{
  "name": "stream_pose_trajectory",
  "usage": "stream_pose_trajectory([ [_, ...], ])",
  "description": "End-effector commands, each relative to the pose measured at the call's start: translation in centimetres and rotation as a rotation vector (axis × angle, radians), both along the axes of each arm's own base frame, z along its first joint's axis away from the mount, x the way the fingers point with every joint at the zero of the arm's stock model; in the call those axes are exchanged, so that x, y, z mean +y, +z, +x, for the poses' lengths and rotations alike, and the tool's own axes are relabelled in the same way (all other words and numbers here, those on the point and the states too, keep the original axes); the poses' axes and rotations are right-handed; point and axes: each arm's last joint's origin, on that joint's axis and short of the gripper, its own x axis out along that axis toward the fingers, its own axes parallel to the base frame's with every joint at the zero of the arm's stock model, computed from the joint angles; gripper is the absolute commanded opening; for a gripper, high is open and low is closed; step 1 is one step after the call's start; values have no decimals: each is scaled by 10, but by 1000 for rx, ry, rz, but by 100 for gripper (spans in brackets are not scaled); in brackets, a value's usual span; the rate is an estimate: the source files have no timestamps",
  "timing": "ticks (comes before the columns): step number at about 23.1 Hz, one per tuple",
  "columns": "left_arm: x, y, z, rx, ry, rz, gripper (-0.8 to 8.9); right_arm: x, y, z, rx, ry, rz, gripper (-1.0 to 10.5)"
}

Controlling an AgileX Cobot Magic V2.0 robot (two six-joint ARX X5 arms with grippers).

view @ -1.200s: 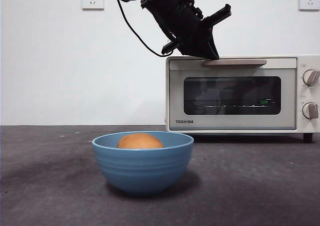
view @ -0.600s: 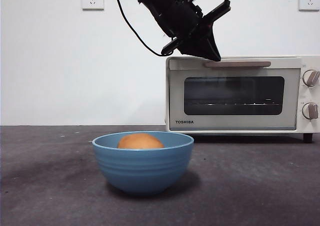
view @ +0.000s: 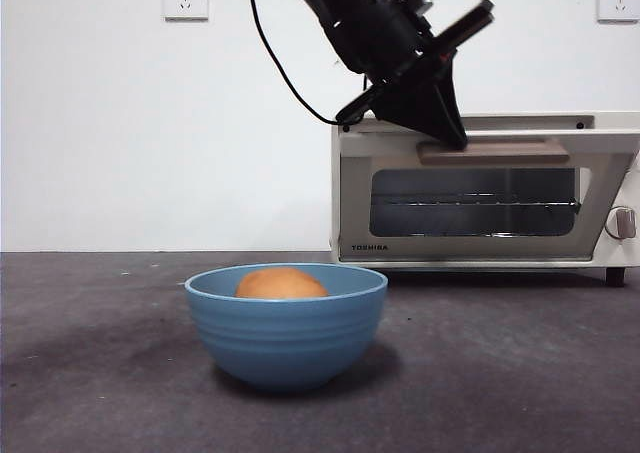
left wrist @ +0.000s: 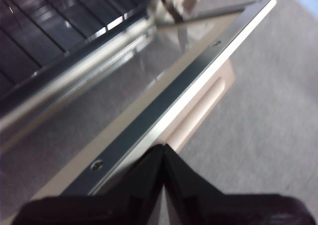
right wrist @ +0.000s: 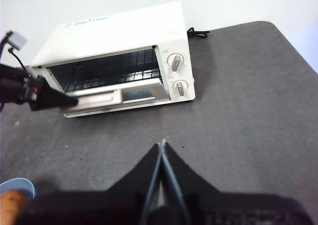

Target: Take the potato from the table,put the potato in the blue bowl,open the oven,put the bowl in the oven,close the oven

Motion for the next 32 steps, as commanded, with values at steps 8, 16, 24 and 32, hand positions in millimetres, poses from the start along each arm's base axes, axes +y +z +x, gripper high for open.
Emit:
stream_pose_trajectory([
  [8, -18, -31, -13, -16, -6, 165, -6, 0, -3, 0, 23, -13, 65, -6],
  [16, -32, -31, -27, -44, -36, 183, -6, 0, -3, 0, 25, -17, 76, -3],
  [24, -34, -34, -30, -51, -56, 194, -6, 0, -3, 0, 26, -20, 83, -3],
  [32, -42, -50, -34, -23, -76, 223, -6, 0, -3, 0, 25, -20, 83, -3],
])
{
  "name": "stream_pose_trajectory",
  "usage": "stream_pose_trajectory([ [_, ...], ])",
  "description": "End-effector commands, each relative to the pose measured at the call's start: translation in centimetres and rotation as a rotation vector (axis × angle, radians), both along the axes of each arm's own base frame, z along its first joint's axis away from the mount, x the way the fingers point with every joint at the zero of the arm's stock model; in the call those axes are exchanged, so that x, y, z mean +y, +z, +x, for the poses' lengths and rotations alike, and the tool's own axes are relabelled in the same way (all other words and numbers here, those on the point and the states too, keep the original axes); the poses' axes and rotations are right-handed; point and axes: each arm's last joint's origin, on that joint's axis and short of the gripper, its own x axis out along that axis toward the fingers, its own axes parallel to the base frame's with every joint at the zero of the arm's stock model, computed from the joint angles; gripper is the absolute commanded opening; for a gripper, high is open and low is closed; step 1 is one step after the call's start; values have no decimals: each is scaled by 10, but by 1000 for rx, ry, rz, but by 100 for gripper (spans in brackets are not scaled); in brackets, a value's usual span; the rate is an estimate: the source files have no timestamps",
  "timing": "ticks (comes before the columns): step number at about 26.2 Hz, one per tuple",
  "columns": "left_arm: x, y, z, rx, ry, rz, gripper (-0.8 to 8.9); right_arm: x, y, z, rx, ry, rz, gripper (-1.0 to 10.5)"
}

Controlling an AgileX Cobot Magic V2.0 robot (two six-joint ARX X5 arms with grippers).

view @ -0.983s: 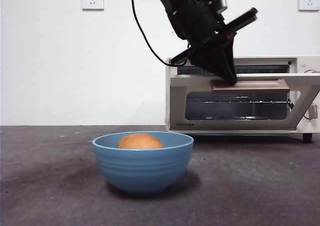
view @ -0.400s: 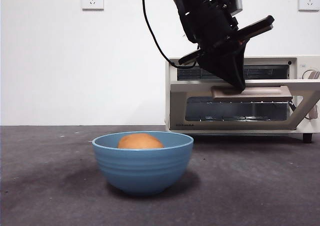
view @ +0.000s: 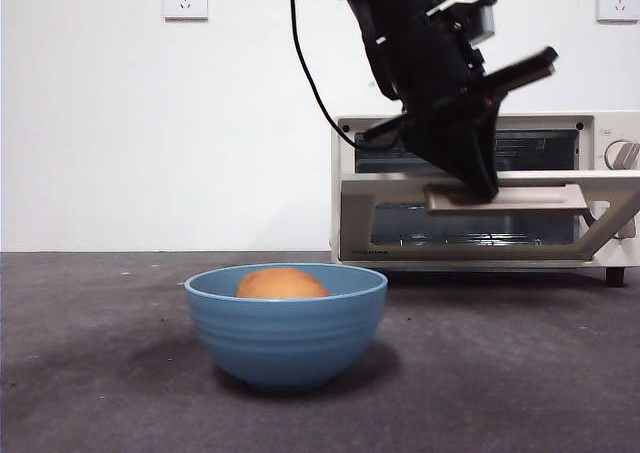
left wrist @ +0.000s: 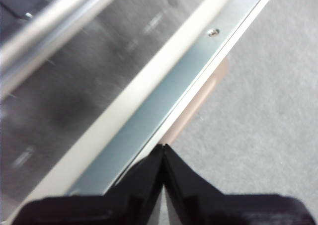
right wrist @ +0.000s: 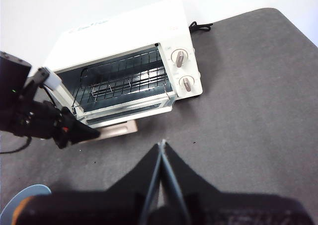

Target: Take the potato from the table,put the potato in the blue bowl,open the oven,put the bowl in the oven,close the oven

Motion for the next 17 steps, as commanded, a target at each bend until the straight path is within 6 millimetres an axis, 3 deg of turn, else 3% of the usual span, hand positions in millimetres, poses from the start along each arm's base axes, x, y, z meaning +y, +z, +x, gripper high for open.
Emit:
stream_pose_trajectory([
  [1, -5, -19, 1, 8, -9, 37, -6, 0, -3, 0, 15, -2, -7, -3],
  [9, -20, -19, -15, 0, -57, 28, -6, -1, -3, 0, 11, -15, -13, -3],
  [17, -38, -18, -44, -11, -172, 58, -6, -1, -3, 0, 10, -8, -30, -3],
])
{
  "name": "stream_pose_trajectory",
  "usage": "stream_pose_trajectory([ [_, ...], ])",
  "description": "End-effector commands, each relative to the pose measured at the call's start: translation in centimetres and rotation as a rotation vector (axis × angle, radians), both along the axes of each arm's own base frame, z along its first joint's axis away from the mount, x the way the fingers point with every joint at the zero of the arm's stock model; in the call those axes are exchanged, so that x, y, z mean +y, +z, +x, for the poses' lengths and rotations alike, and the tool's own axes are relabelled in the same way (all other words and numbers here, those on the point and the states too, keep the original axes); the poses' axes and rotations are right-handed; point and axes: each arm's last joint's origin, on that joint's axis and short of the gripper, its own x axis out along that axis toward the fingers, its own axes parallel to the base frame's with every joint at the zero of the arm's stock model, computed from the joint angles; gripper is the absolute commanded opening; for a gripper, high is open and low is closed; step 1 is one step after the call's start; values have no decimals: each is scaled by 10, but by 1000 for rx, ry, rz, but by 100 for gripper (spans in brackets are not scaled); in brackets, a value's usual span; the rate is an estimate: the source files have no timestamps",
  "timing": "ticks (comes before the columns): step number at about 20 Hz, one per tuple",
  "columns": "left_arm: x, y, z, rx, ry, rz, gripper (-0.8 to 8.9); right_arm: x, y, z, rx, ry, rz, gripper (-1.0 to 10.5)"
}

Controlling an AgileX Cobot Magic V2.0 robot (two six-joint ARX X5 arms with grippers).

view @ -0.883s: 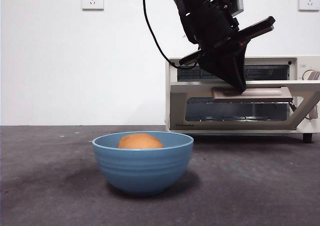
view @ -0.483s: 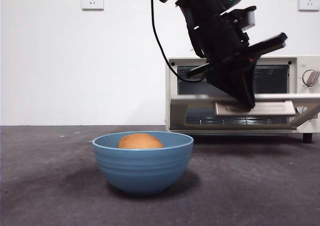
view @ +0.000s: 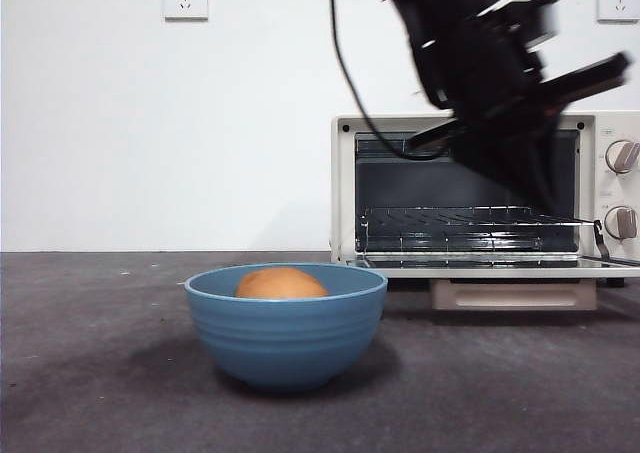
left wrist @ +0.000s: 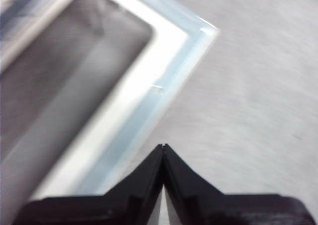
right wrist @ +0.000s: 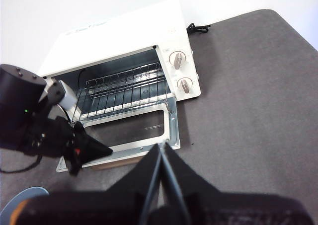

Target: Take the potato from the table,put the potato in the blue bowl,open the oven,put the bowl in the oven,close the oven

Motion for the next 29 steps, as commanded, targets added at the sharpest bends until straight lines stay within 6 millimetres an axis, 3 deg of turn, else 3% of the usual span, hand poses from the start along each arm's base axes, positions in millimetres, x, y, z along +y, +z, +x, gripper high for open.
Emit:
stream_pose_trajectory([
  [1, -3, -7, -10, 12, -47, 48, -6, 0, -3, 0, 14, 2, -26, -3],
  [10, 8, 10, -35, 59, -121, 162, -6, 5, -3, 1, 57, 138, -33, -3],
  [16, 30, 48, -53, 57, -147, 189, -6, 21, 0, 15, 125, 198, -97, -2],
  [22, 58, 90, -72, 36, -170, 187, -6, 54, 4, 43, 257, 262, -159, -3],
  [26, 89, 120, -90, 19, -181, 238, -6, 81, 10, 69, 254, 264, -145, -3],
  [29, 119, 149, -106, -36, -165, 181, -6, 96, 13, 83, 233, 287, -125, -4],
])
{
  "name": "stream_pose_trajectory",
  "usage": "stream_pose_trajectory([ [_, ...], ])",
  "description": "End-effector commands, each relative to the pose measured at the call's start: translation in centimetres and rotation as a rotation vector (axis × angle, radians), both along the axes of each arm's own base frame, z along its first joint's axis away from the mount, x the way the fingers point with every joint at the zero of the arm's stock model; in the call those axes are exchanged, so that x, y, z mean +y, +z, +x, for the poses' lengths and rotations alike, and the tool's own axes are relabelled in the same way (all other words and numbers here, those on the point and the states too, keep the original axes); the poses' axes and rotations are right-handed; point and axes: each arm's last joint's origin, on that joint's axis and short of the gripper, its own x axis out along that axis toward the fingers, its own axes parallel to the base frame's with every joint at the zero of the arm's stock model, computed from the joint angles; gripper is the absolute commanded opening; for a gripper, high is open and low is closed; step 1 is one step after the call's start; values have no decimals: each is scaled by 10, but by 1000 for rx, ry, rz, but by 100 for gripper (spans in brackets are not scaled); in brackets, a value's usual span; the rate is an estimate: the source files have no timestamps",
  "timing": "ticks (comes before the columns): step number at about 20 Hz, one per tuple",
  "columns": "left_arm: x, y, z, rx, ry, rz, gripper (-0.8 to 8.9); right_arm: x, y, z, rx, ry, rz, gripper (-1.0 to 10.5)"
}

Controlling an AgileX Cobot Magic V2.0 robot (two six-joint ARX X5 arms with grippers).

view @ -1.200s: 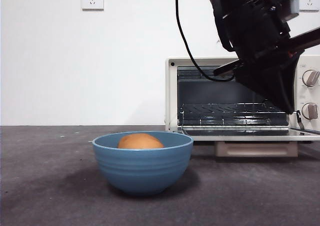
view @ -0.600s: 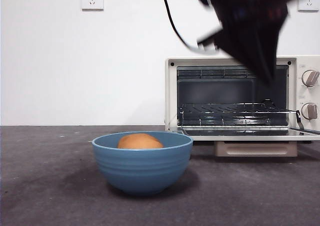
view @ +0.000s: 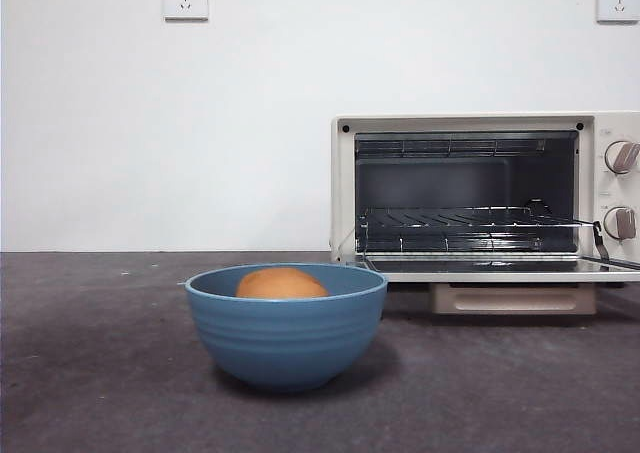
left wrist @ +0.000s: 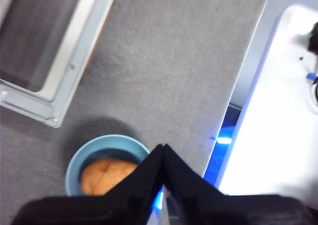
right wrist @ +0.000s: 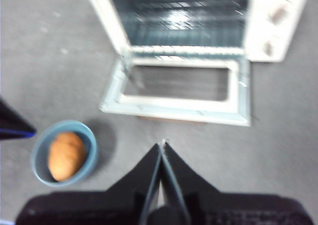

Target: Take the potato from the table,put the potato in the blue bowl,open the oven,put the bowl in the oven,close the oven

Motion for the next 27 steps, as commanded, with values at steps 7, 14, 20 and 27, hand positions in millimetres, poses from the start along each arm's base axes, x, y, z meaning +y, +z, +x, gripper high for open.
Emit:
stream_pose_trajectory([
  [7, 90, 7, -53, -138, 47, -221, -6, 31, -4, 26, 60, 94, 7, -4],
  [14, 167, -59, -93, -239, 303, -401, -5, 92, -27, 78, 181, 239, 7, -2],
  [20, 217, -105, -126, -294, 444, -615, -6, 137, -79, 120, 411, 188, -61, 90],
  [27, 234, -124, -139, -283, 428, -786, -8, 165, -124, 144, 585, 190, -86, 252],
])
